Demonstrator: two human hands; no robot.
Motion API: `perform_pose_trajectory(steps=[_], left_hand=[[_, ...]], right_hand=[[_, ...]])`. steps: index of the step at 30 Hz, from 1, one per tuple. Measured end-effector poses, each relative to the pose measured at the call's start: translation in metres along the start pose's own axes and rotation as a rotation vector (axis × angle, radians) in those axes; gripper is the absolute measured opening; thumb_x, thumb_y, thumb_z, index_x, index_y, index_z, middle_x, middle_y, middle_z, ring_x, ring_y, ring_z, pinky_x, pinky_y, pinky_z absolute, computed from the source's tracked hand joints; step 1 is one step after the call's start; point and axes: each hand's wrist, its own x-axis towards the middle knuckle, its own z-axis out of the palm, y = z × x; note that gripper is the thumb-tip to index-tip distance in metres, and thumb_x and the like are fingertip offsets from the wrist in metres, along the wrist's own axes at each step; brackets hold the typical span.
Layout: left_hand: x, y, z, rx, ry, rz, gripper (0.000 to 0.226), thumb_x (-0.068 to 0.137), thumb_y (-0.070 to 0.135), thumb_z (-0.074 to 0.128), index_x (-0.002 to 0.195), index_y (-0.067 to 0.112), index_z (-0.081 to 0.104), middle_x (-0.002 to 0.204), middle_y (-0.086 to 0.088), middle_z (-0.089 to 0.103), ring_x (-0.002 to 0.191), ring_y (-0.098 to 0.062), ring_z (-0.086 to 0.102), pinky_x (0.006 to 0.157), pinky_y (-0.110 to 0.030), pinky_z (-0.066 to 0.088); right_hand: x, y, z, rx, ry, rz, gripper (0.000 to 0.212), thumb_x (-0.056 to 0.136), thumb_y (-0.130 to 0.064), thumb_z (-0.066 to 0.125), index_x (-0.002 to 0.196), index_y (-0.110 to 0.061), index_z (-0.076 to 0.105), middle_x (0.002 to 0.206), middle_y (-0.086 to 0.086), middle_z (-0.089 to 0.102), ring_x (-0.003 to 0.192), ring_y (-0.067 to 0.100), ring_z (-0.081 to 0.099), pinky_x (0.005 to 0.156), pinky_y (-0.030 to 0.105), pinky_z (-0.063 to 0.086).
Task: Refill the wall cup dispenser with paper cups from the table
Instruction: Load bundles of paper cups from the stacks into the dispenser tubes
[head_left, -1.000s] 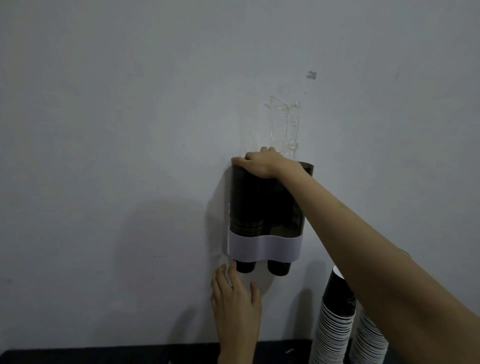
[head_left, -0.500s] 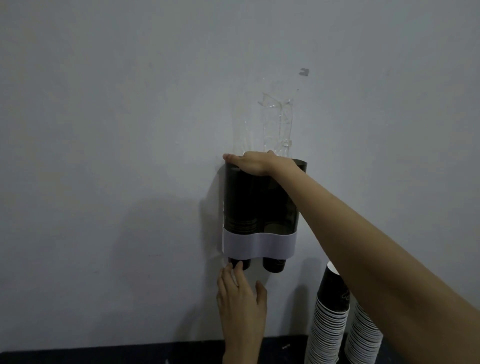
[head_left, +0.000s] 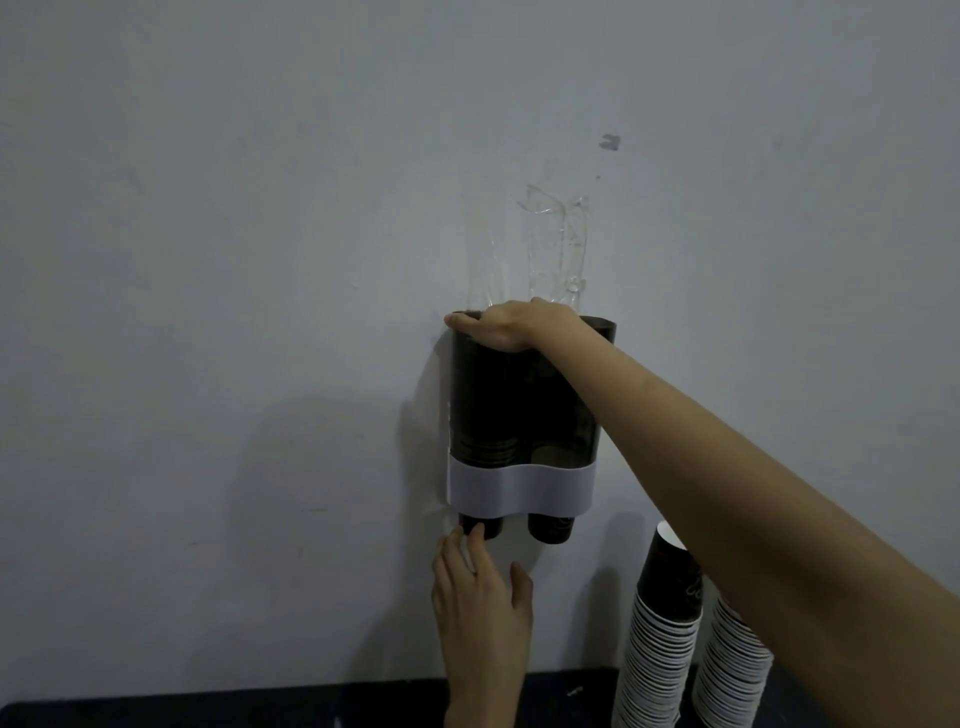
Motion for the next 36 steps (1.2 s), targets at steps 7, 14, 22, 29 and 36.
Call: perform_pose_trajectory(steps=[7, 14, 22, 29, 36], left_hand=[[0.0, -0.001, -0.001, -0.014, -0.002, 0.002, 0.063, 0.049, 0.021, 0.087, 0.104, 0.007, 0.061, 0.1, -0.016, 0.069, 0.087, -0.03, 0.07, 0.061, -0.034, 0.059], [-0.002, 0.004, 0.0, 0.003, -0.021, -0.001, 0.062, 0.049, 0.023, 0.087, 0.104, 0.007, 0.062, 0.1, -0.016, 0.069, 0.088, -0.03, 0.07, 0.061, -0.035, 0.059], [-0.005, 0.01, 0.001, -0.094, -0.036, -0.032, 0.057, 0.064, 0.018, 0.079, 0.115, 0.004, 0.058, 0.114, -0.02, 0.064, 0.105, -0.035, 0.063, 0.077, -0.043, 0.056], [-0.008, 0.019, 0.011, -0.199, -0.049, 0.02, 0.054, 0.076, 0.02, 0.067, 0.125, 0.005, 0.049, 0.128, -0.018, 0.054, 0.118, -0.031, 0.053, 0.092, -0.041, 0.05], [-0.027, 0.04, 0.064, -0.238, -0.658, 0.005, 0.055, 0.089, 0.032, 0.046, 0.136, 0.01, 0.027, 0.14, -0.007, 0.035, 0.13, -0.021, 0.033, 0.107, -0.031, 0.034]], right_hand=[[0.01, -0.002, 0.003, -0.071, 0.011, -0.011, 0.071, 0.092, -0.062, 0.014, 0.143, -0.016, 0.033, 0.152, 0.012, 0.033, 0.139, 0.028, 0.032, 0.112, 0.038, 0.022], [0.017, 0.009, 0.009, -0.007, 0.047, -0.072, 0.07, 0.089, -0.066, 0.009, 0.144, -0.029, 0.031, 0.154, 0.007, 0.03, 0.141, 0.029, 0.028, 0.116, 0.042, 0.013], [0.022, 0.014, 0.016, 0.061, 0.128, -0.102, 0.065, 0.093, -0.059, 0.014, 0.14, -0.023, 0.04, 0.147, 0.011, 0.042, 0.136, 0.03, 0.035, 0.113, 0.048, 0.014], [0.002, 0.034, 0.025, 0.472, 0.625, -0.299, 0.036, 0.095, -0.037, 0.043, 0.109, -0.007, 0.056, 0.112, 0.012, 0.058, 0.112, 0.028, 0.045, 0.087, 0.028, 0.032], [-0.092, 0.132, 0.156, 0.966, 0.993, 0.191, 0.025, 0.082, -0.031, 0.055, 0.104, -0.017, 0.05, 0.105, 0.0, 0.055, 0.11, 0.022, 0.05, 0.094, 0.033, 0.042]])
